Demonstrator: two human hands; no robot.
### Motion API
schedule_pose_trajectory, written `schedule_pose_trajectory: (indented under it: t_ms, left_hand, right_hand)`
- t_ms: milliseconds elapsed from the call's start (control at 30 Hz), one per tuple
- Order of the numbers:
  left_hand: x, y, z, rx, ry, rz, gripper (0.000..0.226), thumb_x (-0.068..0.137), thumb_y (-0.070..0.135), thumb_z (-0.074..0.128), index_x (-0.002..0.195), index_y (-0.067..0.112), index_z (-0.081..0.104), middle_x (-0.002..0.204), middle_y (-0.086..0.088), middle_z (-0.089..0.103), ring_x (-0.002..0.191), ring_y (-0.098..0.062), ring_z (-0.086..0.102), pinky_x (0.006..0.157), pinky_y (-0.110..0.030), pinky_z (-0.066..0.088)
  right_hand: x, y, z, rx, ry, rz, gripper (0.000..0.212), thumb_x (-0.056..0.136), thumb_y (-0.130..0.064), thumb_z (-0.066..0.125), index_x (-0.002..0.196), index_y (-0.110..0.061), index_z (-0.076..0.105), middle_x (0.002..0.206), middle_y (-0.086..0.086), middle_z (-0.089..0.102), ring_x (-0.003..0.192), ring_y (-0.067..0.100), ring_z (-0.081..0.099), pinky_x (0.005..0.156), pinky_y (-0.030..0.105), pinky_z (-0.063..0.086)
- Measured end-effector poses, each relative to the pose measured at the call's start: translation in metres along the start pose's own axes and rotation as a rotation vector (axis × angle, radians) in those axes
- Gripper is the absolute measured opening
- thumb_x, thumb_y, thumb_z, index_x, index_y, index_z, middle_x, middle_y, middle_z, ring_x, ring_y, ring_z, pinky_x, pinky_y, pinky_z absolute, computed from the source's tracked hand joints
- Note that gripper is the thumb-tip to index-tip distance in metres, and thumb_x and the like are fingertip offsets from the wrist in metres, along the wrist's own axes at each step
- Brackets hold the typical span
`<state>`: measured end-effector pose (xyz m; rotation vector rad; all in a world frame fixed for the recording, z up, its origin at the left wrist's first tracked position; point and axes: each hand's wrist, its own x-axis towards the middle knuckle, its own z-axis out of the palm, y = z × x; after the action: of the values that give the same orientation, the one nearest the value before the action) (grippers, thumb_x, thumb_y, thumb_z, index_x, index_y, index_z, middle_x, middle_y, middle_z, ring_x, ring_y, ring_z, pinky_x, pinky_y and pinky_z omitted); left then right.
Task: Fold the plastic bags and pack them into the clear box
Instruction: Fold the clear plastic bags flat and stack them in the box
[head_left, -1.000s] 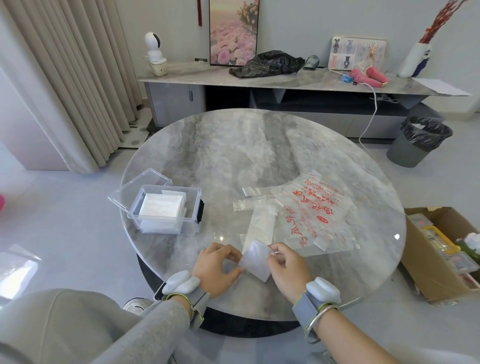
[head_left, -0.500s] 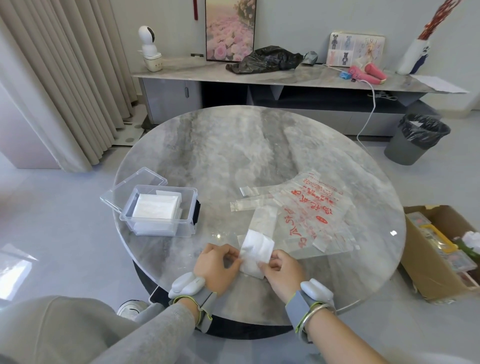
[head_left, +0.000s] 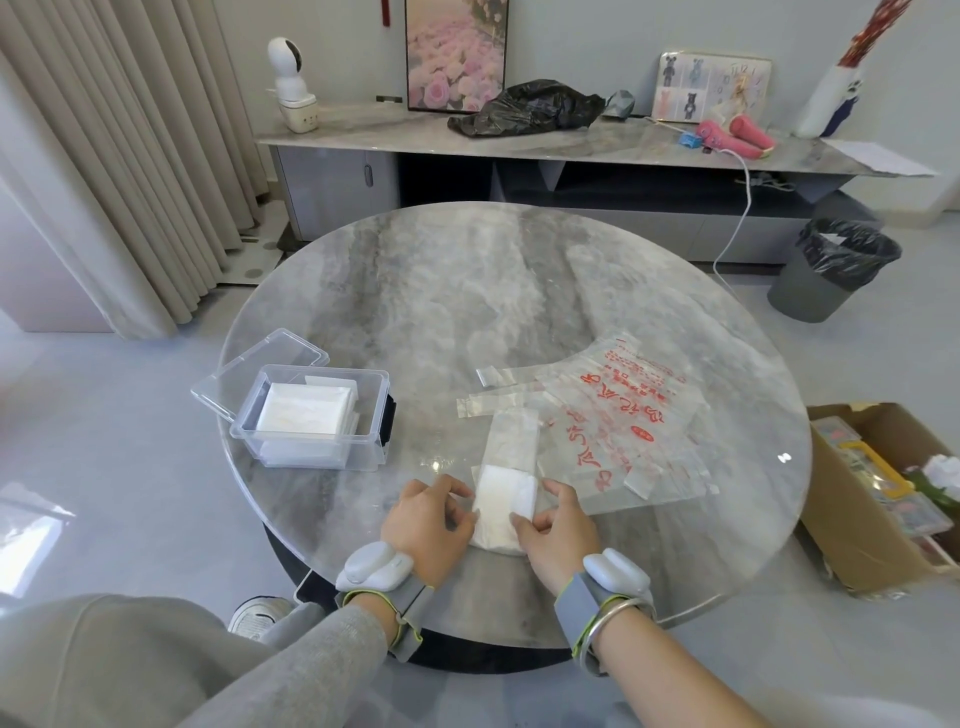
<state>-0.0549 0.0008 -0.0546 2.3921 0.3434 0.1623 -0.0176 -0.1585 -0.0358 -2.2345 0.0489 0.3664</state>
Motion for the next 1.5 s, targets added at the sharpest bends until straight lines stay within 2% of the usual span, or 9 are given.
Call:
schedule_pose_trajectory:
  t_ms: [200,267,367,500,933,1100,1200,1300,1500]
  left_hand:
    - [-0.002,-0.006,-0.002,0.147,0.135,0.244,0.031,0.085,0.035,0.052,0.113,0.023,0.058,0.104,0.012,0.063,0.101,-0.016,0.055,0.077,-0.027,0.047]
    - [-0.001,-0.008,-0.001,0.209,0.139,0.390,0.043,0.088,0.035,0.045,0.127,0.021,0.055,0.131,0.008,0.057,0.121,-0.016,0.052,0.094,-0.029,0.044]
    - [-0.001,-0.012,0.004,0.399,0.014,0.596,0.055,0.096,0.027,0.034,0.148,0.013,0.037,0.157,-0.001,0.032,0.146,-0.017,0.026,0.116,-0.038,0.021]
    - [-0.008,-0.023,0.014,0.589,-0.077,0.710,0.058,0.094,0.021,0.030,0.149,0.006,0.035,0.157,-0.009,0.030,0.146,-0.019,0.024,0.114,-0.044,0.021]
    - [-0.012,-0.024,0.012,0.625,-0.132,0.626,0.056,0.095,0.027,0.031,0.145,0.008,0.044,0.153,-0.007,0.037,0.142,-0.018,0.035,0.111,-0.043,0.022]
    - [-0.009,-0.022,0.012,0.375,-0.156,0.493,0.060,0.092,0.029,0.030,0.151,0.018,0.034,0.156,0.006,0.033,0.144,-0.008,0.028,0.116,-0.039,0.018]
    - [-0.004,-0.016,0.010,0.244,-0.109,0.418,0.069,0.082,0.020,0.027,0.152,0.020,0.029,0.149,0.009,0.044,0.137,-0.005,0.037,0.117,-0.034,0.019]
    - [0.000,-0.013,0.009,0.184,-0.073,0.389,0.073,0.078,0.010,0.031,0.151,0.019,0.031,0.140,0.008,0.052,0.129,-0.007,0.046,0.116,-0.030,0.018]
    - [0.001,-0.010,0.007,0.077,-0.059,0.370,0.067,0.082,0.010,0.027,0.148,0.021,0.034,0.132,0.007,0.057,0.122,-0.009,0.050,0.109,-0.016,0.017]
  right_hand:
    - [0.004,0.004,0.002,-0.018,-0.022,-0.001,0.049,0.088,-0.027,0.066,0.132,-0.020,0.046,0.078,-0.006,0.068,0.074,0.008,0.062,0.064,0.021,0.042]
    - [0.005,0.005,0.002,-0.039,-0.037,-0.005,0.049,0.088,-0.029,0.066,0.132,-0.022,0.045,0.079,-0.007,0.068,0.075,0.008,0.061,0.060,0.016,0.039]
    - [0.004,0.004,0.001,-0.077,-0.063,-0.020,0.047,0.089,-0.032,0.065,0.131,-0.025,0.045,0.082,-0.009,0.068,0.075,0.007,0.061,0.059,0.014,0.037]
    - [0.002,0.003,0.002,-0.124,-0.066,-0.049,0.044,0.089,-0.034,0.065,0.129,-0.027,0.048,0.079,-0.014,0.066,0.073,0.003,0.059,0.058,0.008,0.034]
    - [-0.001,0.001,-0.002,-0.186,-0.043,-0.115,0.050,0.088,-0.032,0.066,0.132,-0.025,0.043,0.087,-0.013,0.060,0.076,0.003,0.055,0.067,0.018,0.038]
    - [-0.015,-0.008,-0.017,-0.544,0.004,-0.510,0.036,0.089,-0.038,0.057,0.121,-0.028,0.044,0.119,-0.009,0.044,0.095,0.012,0.055,0.071,0.027,0.048]
    - [-0.022,-0.009,-0.022,-0.790,-0.014,-0.774,0.040,0.071,-0.047,0.072,0.102,-0.026,0.057,0.104,-0.008,0.051,0.087,0.013,0.055,0.059,0.025,0.044]
    - [-0.021,0.003,-0.016,-0.905,0.070,-0.898,0.044,0.046,-0.034,0.083,0.084,-0.025,0.065,0.086,-0.007,0.058,0.072,0.014,0.057,0.049,0.024,0.044]
    - [-0.006,0.021,-0.004,-0.877,0.223,-1.011,0.024,0.069,-0.009,0.050,0.081,-0.019,0.068,0.087,-0.003,0.063,0.080,0.019,0.062,0.054,0.028,0.046]
